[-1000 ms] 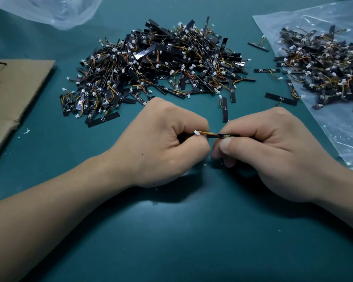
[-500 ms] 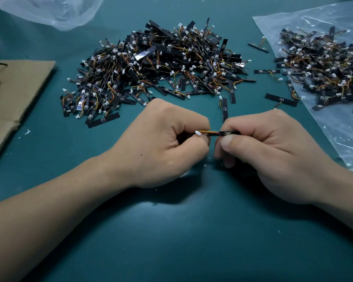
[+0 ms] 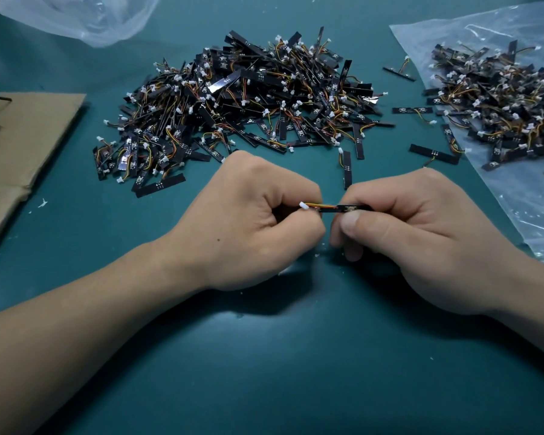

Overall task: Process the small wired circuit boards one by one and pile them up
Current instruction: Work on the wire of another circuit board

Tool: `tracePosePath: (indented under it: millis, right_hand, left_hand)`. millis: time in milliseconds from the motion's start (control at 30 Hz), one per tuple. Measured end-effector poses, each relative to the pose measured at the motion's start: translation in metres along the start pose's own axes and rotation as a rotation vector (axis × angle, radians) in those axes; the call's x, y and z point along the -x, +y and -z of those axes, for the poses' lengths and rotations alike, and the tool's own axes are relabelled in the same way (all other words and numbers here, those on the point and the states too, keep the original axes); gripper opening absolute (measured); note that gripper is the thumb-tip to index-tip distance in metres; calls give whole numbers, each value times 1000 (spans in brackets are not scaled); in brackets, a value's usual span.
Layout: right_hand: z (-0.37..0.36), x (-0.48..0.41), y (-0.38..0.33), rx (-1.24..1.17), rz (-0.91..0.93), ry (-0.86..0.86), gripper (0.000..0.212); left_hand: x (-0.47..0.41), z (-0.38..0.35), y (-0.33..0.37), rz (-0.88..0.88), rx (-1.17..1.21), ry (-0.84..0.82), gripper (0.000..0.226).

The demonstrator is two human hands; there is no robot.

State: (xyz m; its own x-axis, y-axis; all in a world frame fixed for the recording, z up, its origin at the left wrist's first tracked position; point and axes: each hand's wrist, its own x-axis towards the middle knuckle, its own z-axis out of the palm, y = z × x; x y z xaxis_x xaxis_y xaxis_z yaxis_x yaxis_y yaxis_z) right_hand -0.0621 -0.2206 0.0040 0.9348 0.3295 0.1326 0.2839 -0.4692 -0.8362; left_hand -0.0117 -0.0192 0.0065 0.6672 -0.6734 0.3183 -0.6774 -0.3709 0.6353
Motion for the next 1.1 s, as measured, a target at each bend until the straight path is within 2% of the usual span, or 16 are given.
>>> tracePosePath:
  millis: [233,300,367,433,500,567,633,700,800,867,967,1100]
  right_hand:
    - [2,0,3,66,37,-75,41]
    - [2,1,6,87,67,-76,46]
    - [1,2,7,55,107,-9,45]
    - [-1,3,8,-57,172,181,40]
    - [-1,1,7,-263,184,318,17]
    - [-1,0,10,-289,115,301,28]
    - [-1,0,12,-85,81,212,20]
    - [-4,3,9,100,84,163,12]
    - [-7,6,4,293,113,281,10]
    - [-6,5,6,447,43,330,20]
    - [-6,2,6,739,-174,239,45]
    - [-7,2,4,802,-136,194,48]
  left_hand:
    - [1,0,-3,14,31,-17,18]
    - [1,1,-4,34,92,28,18]
    - [0,1,-7,86,166,150,29]
    - [-3,-1,-9,160,189,297,30]
    - [-6,-2,-11,238,153,381,26]
    - [-7,-4,-13,309,111,356,23]
    - [-7,-4,-12,359,28,285,21]
    - [-6,-5,-10,337,-28,278,20]
    - [-6,-5,-6,342,-127,308,21]
    - [-6,-5,-6,356,-135,275,21]
    - [-6,-5,-7,321,-105,235,21]
    - [-4,-7,-5,293,-206,171,24]
